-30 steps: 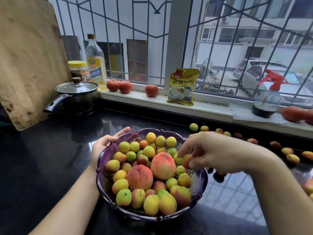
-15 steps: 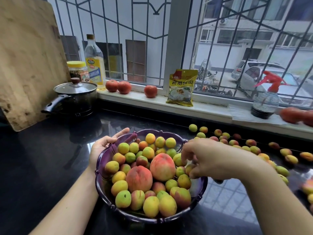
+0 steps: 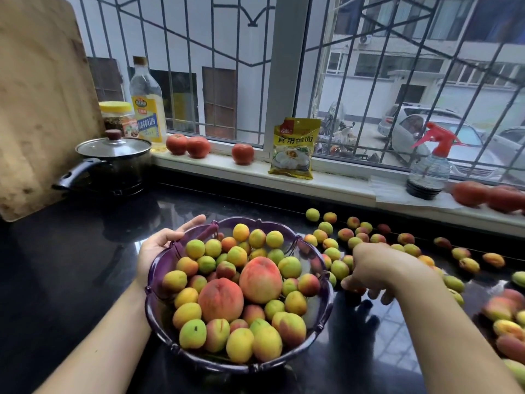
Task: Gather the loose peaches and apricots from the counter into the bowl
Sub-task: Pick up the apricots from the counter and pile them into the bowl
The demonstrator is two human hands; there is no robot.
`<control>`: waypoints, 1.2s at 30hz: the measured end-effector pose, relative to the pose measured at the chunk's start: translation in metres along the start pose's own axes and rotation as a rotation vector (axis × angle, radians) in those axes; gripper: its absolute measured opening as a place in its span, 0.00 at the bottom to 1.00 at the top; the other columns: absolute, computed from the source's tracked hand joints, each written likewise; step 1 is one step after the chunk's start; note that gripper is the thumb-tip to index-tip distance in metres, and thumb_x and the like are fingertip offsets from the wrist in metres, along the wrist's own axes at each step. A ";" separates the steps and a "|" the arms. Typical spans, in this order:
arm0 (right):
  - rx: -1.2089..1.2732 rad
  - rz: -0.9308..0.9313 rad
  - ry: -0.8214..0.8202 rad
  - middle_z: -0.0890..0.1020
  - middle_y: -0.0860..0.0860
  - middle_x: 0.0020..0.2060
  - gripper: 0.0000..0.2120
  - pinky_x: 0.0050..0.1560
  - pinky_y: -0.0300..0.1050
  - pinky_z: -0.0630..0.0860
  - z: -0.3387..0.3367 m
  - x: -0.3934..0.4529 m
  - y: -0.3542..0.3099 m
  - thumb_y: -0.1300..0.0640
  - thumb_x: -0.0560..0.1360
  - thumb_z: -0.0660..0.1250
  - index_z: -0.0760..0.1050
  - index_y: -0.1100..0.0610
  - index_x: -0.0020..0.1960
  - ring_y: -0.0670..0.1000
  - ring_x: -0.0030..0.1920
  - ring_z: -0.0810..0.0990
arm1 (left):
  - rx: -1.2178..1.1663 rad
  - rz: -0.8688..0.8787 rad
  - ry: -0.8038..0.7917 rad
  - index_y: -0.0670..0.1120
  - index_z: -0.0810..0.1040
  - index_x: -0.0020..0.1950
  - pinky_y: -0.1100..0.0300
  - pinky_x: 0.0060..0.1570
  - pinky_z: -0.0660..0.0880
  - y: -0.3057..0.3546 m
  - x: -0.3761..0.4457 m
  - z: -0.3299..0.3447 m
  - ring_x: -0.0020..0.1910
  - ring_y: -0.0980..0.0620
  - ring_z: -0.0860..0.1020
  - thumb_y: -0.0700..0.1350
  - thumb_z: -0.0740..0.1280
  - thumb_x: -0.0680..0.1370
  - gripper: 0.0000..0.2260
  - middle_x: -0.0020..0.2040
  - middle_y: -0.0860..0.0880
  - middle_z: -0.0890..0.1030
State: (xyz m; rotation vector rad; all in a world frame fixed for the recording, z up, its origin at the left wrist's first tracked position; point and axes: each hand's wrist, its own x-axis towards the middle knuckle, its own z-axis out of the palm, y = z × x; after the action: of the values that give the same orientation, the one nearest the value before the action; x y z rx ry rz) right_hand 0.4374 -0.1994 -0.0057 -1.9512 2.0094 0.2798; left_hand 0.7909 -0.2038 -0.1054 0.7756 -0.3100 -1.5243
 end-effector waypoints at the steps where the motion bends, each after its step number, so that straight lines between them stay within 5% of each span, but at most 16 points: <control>1: 0.015 0.013 -0.018 0.82 0.55 0.39 0.11 0.33 0.41 0.81 0.002 0.004 0.001 0.54 0.79 0.71 0.74 0.57 0.41 0.52 0.39 0.84 | 0.013 -0.001 -0.026 0.43 0.74 0.75 0.30 0.76 0.61 -0.001 -0.002 0.001 0.72 0.31 0.74 0.46 0.50 0.83 0.24 0.73 0.34 0.75; 7: 0.108 -0.047 -0.048 0.84 0.53 0.34 0.07 0.32 0.41 0.80 -0.005 0.005 0.017 0.57 0.77 0.72 0.79 0.58 0.42 0.49 0.32 0.84 | 0.074 0.064 -0.156 0.43 0.74 0.75 0.32 0.74 0.66 -0.005 -0.026 0.015 0.71 0.33 0.75 0.44 0.64 0.70 0.31 0.70 0.35 0.78; 10: 0.288 -0.237 0.084 0.84 0.51 0.33 0.05 0.35 0.52 0.83 -0.024 -0.013 0.019 0.52 0.72 0.76 0.81 0.49 0.45 0.51 0.30 0.81 | 0.073 0.058 -0.189 0.43 0.77 0.73 0.31 0.67 0.72 -0.004 -0.032 0.016 0.70 0.33 0.76 0.44 0.75 0.60 0.40 0.69 0.36 0.79; 14: 0.304 -0.604 0.002 0.80 0.32 0.35 0.06 0.33 0.31 0.71 -0.041 -0.055 -0.008 0.49 0.76 0.73 0.82 0.39 0.51 0.36 0.31 0.78 | 0.096 0.037 -0.217 0.44 0.75 0.74 0.33 0.73 0.66 -0.004 -0.032 0.016 0.72 0.33 0.74 0.44 0.77 0.57 0.44 0.71 0.35 0.77; 19: 0.036 -0.726 -0.107 0.75 0.25 0.42 0.13 0.43 0.32 0.70 -0.033 -0.074 -0.033 0.53 0.80 0.69 0.79 0.38 0.61 0.33 0.44 0.76 | 0.099 0.040 -0.210 0.44 0.76 0.74 0.34 0.73 0.66 -0.004 -0.034 0.019 0.71 0.33 0.75 0.45 0.79 0.55 0.45 0.71 0.35 0.77; 23: -0.166 -0.691 -0.038 0.76 0.36 0.50 0.14 0.52 0.40 0.76 -0.021 -0.074 -0.045 0.50 0.78 0.71 0.77 0.38 0.62 0.41 0.51 0.76 | 0.100 0.047 -0.160 0.43 0.76 0.74 0.34 0.73 0.67 -0.004 -0.035 0.021 0.70 0.33 0.76 0.44 0.68 0.67 0.33 0.69 0.34 0.79; 29: -0.252 -0.583 -0.042 0.78 0.44 0.51 0.10 0.48 0.45 0.79 -0.011 -0.075 -0.055 0.52 0.77 0.72 0.76 0.46 0.57 0.48 0.50 0.78 | 0.068 0.027 -0.113 0.44 0.76 0.74 0.33 0.74 0.65 -0.004 -0.034 0.018 0.70 0.33 0.76 0.45 0.55 0.80 0.24 0.69 0.34 0.79; 36: -0.179 -0.606 -0.073 0.79 0.42 0.47 0.09 0.42 0.38 0.73 -0.014 -0.072 -0.053 0.49 0.75 0.74 0.76 0.43 0.52 0.43 0.46 0.77 | 0.115 0.058 -0.086 0.44 0.75 0.75 0.33 0.73 0.67 -0.004 -0.035 0.019 0.70 0.33 0.76 0.45 0.59 0.75 0.28 0.69 0.35 0.79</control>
State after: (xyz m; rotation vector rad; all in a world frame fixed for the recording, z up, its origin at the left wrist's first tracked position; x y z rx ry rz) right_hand 0.4895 -0.1396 0.0380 -2.5020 1.2958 0.3779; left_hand 0.7736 -0.1743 -0.0843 0.7856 -0.4840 -1.4970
